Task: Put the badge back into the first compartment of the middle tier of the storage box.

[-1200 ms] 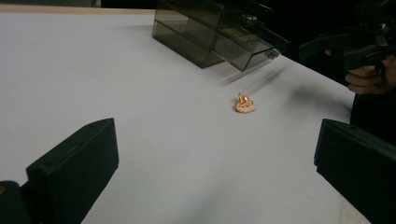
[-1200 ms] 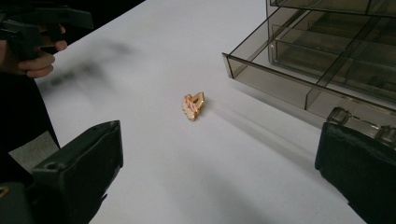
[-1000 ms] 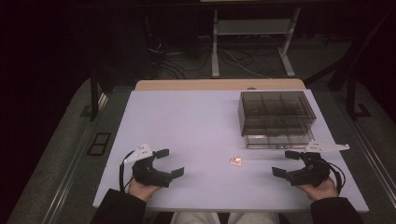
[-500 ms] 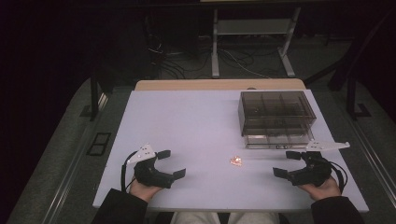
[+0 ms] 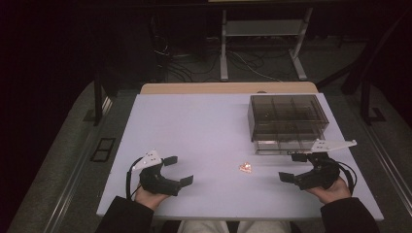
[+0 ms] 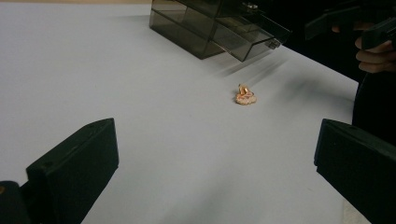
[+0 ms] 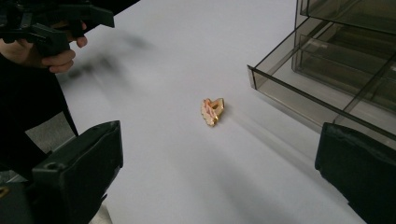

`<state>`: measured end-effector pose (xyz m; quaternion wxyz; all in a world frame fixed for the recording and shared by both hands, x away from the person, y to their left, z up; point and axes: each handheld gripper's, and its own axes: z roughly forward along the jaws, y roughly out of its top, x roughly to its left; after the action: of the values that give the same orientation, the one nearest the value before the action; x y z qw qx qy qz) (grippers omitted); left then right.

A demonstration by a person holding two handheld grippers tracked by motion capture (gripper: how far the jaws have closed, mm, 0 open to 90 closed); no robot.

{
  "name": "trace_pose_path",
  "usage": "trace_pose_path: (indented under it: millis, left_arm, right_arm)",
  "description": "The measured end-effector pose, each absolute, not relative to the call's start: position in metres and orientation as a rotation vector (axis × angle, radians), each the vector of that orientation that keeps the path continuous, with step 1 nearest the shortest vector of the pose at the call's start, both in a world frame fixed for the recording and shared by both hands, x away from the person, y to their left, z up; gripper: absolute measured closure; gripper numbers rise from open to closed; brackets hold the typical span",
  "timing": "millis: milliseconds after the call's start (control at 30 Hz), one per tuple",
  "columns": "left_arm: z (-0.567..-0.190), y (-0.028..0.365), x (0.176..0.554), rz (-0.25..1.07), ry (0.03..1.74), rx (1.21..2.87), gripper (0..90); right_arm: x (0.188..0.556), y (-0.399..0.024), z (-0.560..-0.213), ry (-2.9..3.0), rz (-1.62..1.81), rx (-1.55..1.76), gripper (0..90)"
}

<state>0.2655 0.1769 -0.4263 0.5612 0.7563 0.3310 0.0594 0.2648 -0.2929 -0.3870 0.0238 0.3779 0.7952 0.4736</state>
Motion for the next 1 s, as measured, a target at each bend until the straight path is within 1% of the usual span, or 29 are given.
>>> trace_pose_path:
  millis: [367, 1000]
  left_arm:
    - [-0.426, 0.177, 0.266, 0.137, 0.778, 1.781, 0.0]
    - [-0.427, 0.177, 0.266, 0.133, 0.776, 1.781, 0.0]
  right_arm:
    - [0.269, -0.281, -0.377, 2.494, 1.451, 1.114, 0.5]
    - [0.279, -0.252, -0.369, 2.588, 1.414, 1.026, 0.5]
